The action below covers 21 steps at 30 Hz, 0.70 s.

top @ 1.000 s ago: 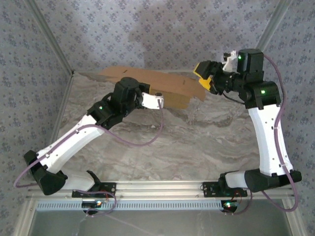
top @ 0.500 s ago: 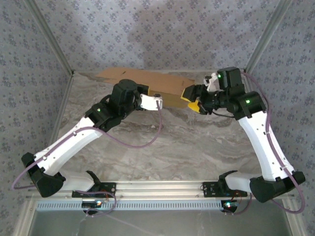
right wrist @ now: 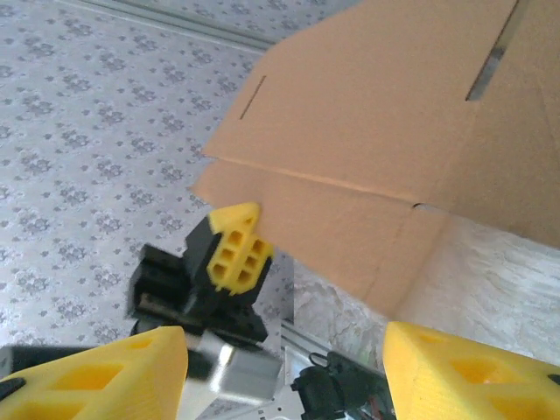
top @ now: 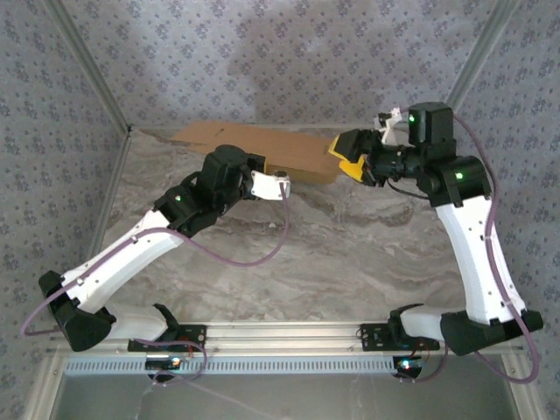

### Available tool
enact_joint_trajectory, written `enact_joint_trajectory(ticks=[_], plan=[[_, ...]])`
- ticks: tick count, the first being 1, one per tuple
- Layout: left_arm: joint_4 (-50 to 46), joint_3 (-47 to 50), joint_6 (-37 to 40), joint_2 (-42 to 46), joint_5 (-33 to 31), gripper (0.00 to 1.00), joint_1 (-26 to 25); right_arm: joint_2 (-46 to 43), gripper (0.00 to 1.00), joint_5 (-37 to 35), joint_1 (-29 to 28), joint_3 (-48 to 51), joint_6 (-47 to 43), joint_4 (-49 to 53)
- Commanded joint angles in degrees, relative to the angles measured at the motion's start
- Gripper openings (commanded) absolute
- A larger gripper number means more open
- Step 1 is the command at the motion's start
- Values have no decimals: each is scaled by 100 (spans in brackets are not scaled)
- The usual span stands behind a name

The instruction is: Fold the paper box

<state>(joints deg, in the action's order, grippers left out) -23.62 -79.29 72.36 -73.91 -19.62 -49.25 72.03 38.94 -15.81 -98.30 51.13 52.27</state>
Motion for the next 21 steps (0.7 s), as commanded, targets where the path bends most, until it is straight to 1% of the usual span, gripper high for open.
enact_joint_trajectory(ticks=[1,3,5,10,17,21], plan=[[51,-16,-125,122,-14,0,0,-90,61,34,83,-56,-323,471],[34,-42,-114,131,-10,0,-4,-80,61,-220,215,-93,-393,599],[15,-77,-117,138,-19,0,3,35,60,-255,205,-105,-351,592],[0,-113,-186,183,-15,0,-10,187,59,-484,-292,105,-264,593],[-11,-105,-240,166,-24,0,-50,127,60,-398,-709,676,132,78],[-22,-113,-350,164,-28,0,-101,-68,60,-178,-731,1251,591,-381]])
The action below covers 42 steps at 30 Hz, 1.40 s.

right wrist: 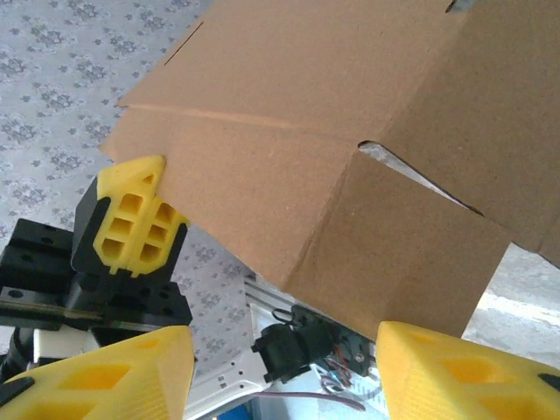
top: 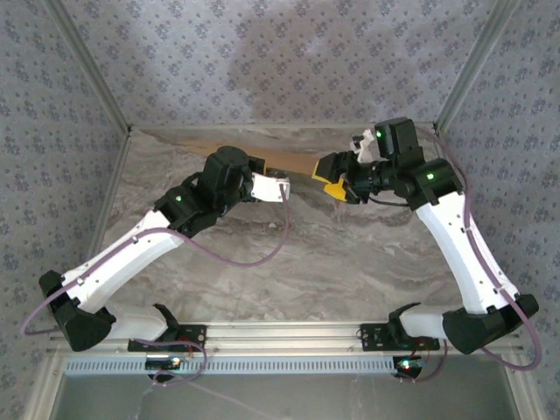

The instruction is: Fold the paper box

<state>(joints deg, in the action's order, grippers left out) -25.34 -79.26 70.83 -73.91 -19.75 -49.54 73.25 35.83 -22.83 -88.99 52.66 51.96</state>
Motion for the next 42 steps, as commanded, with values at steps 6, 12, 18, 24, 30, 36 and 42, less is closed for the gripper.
enact_joint_trajectory(ticks=[6,12,18,24,30,36,42], plan=[[127,-42,-241,224,-55,0,-244,-295,60,134,5,808,969,-1060],[106,138,-280,337,-208,0,-562,-78,60,69,27,893,1443,-1725],[99,403,-285,520,-192,0,-724,-32,53,84,127,938,1519,-2012],[207,582,-377,756,65,0,-733,115,44,165,188,1093,1676,-2489],[383,948,-299,1065,478,0,-765,348,51,314,125,973,1635,-2626],[491,1183,-256,1177,537,0,-794,569,51,403,-78,767,1600,-2592],[546,1212,-237,1143,402,0,-799,712,49,-144,-144,150,394,-1077]])
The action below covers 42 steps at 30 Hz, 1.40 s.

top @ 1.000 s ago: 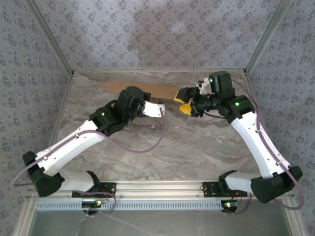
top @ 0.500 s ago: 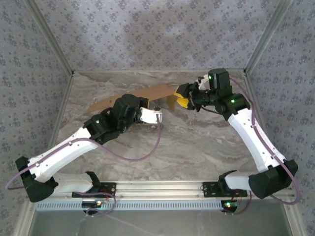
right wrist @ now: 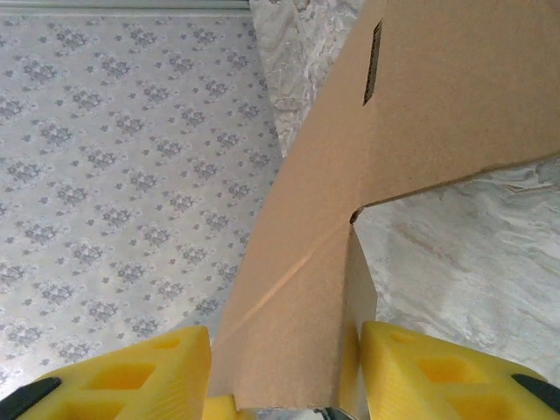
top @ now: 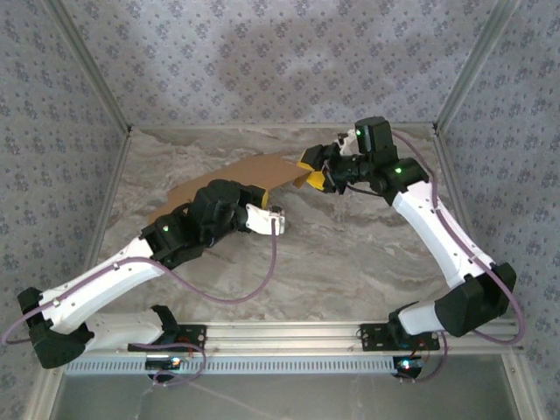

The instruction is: Fold the paper box

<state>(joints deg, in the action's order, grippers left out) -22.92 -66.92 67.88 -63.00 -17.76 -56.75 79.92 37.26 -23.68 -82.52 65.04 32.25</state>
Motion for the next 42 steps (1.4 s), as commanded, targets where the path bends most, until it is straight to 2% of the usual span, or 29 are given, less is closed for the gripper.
enact_joint_trajectory(ticks=[1,4,9,15,23,25,28,29,31,32,34,37,39,40,42], plan=[[282,-23,83,36,171,0,-73,83,49,-331,-88,-583,-1054,1143],[203,-45,88,-10,148,0,-73,100,45,-357,-97,-608,-1283,1460],[279,60,23,7,245,0,-81,37,40,-181,-101,-301,-956,976],[362,165,-1,125,308,0,-161,36,24,-21,-99,-1,-375,290],[356,165,84,95,230,0,-167,-70,0,11,-41,-20,-130,348],[388,159,98,73,178,0,-170,-96,0,-23,-16,-19,-78,326],[397,57,187,22,47,0,-165,-128,6,-49,29,-73,8,264],[380,-22,212,3,11,0,-161,-141,12,-79,52,-142,9,297],[293,-249,247,-42,-49,0,-137,-161,38,-165,83,-389,-194,329],[220,-416,252,-82,-78,0,-106,-151,46,-191,78,-683,-491,545],[-42,-891,252,-177,-109,0,-28,-158,56,-257,130,-1316,-1133,1082],[-845,-1882,122,-439,-135,0,79,-420,64,-598,255,-1920,-1802,1608],[-1658,-2889,-205,-744,-38,0,164,-876,69,-855,383,-1882,-2133,1518],[-2063,-3270,-363,-884,60,0,209,-1114,70,-1035,423,-1761,-2255,1383],[-2545,-4176,-633,-1141,289,0,330,-1576,65,-1190,500,-1408,-2661,1025]])
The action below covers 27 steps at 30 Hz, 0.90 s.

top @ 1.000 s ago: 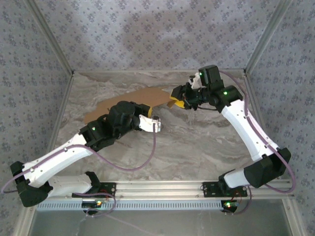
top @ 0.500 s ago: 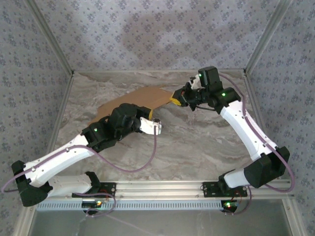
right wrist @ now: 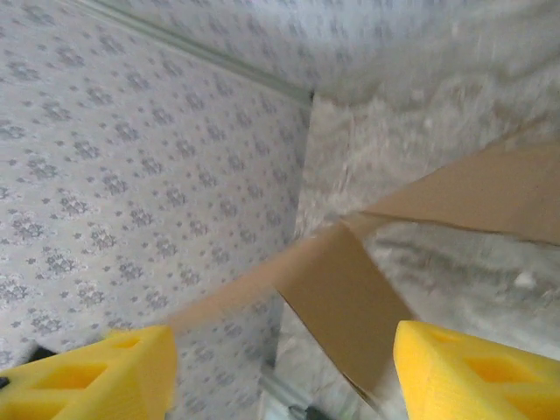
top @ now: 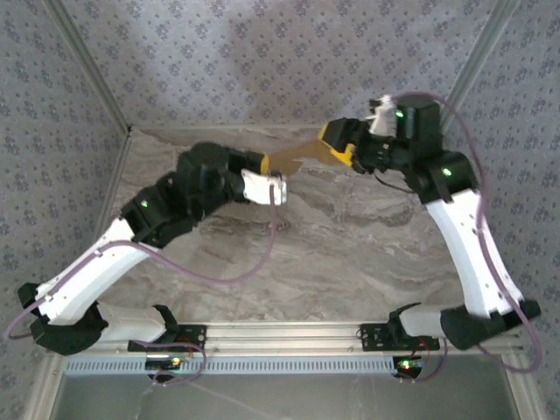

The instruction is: Fold the paper box

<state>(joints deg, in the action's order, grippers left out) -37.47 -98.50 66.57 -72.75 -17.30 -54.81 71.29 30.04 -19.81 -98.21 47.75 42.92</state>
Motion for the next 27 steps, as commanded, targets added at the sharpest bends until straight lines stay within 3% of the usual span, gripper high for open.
enact_joint_trajectory(ticks=[1,4,6,9,13,17,20,27], plan=[[-1174,-1277,-598,-280,342,0,198,-841,62,-617,111,246,-1114,-39],[-1579,-2090,-685,-702,644,0,516,-1069,57,-1142,-11,437,-2219,-15],[-1576,-2278,-757,-973,887,0,760,-1356,54,-1224,-229,980,-2613,-702],[-1495,-2154,-997,-1270,1834,0,1343,-1710,51,-1485,-587,1676,-3303,-1476],[-1294,-1826,-1084,-1831,2657,0,1951,-1626,45,-1433,-679,2131,-4143,-1347],[-886,-1483,-912,-2260,3165,0,2360,-999,45,-1358,-644,2324,-4854,-573],[-501,-1180,-582,-2483,3659,0,2496,-64,48,-835,-416,2349,-5483,90],[63,-788,-311,-2910,5017,0,2937,1381,54,-540,114,2262,-5635,-209]])
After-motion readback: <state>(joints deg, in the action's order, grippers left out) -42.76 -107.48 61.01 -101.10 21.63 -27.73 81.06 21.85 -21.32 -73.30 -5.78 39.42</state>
